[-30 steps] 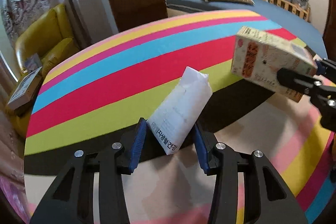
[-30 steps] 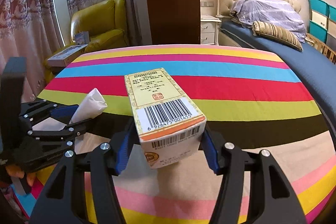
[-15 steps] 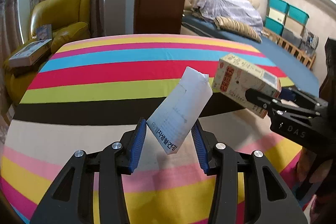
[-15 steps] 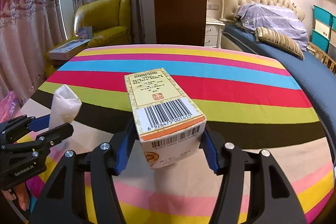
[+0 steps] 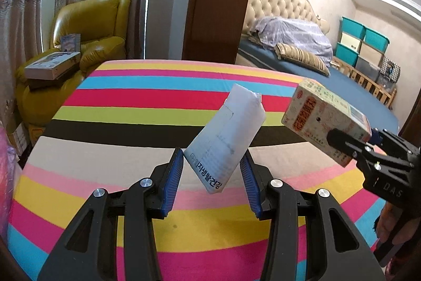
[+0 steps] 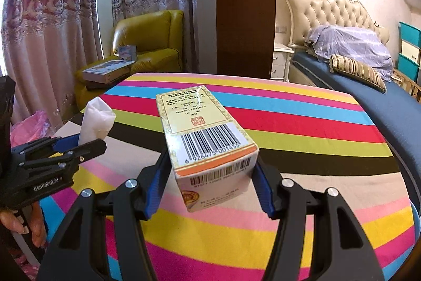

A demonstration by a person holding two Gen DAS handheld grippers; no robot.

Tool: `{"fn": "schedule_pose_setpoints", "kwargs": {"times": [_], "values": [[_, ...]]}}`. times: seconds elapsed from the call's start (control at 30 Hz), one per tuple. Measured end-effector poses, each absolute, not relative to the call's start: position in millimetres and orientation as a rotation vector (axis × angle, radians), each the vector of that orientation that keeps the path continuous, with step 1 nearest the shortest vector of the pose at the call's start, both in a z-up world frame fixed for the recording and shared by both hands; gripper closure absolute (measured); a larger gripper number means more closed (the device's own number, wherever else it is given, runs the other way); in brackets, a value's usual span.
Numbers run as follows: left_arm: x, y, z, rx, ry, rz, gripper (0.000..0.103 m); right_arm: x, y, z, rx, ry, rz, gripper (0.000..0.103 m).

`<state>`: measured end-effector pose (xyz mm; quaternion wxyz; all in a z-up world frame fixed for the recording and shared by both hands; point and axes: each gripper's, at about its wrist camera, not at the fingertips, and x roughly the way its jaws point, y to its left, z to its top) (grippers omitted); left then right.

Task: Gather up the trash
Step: 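Carry the paper packet and medicine box to the pink bin and open both tools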

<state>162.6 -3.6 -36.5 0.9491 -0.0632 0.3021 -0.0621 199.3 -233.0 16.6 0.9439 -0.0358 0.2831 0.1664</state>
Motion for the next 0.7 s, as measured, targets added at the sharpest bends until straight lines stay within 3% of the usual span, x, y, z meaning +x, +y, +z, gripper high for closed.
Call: {"fn": "schedule_pose_setpoints", "kwargs": {"times": [0.7], "values": [[101.0,40.0,-23.2,-0.073,0.508,-0.055,0.060,156.2,-182.6,18.9,-0.151,0.550,0.429,0.045]]}}
